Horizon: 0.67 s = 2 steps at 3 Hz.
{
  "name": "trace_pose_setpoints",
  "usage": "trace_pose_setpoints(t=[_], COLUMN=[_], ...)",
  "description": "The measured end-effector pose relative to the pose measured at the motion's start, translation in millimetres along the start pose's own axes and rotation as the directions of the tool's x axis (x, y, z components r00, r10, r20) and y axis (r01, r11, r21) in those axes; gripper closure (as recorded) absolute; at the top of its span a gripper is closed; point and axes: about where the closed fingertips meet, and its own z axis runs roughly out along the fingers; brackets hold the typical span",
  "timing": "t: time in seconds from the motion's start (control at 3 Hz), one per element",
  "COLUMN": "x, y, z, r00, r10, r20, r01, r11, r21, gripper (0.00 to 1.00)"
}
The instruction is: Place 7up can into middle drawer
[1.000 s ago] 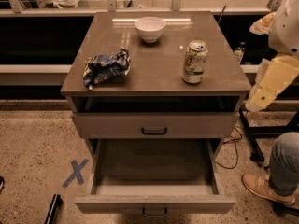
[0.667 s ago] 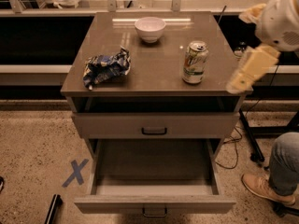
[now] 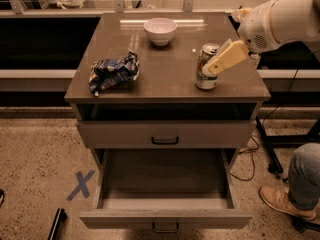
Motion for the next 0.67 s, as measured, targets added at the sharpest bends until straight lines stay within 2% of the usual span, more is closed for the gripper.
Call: trace_pose_setpoints(t=[0.33, 0.67], x=[17.5, 33.6], y=[-11.3, -13.4], z=[27.1, 39.6], r00=[0.992, 0.975], r10=[0.099, 0.171], r20=[0.079, 0.138], r01=[-0.100, -0.171], r11=[0.9949, 0.9852], r21=[0.010, -0.013], gripper=[0.00, 0.00])
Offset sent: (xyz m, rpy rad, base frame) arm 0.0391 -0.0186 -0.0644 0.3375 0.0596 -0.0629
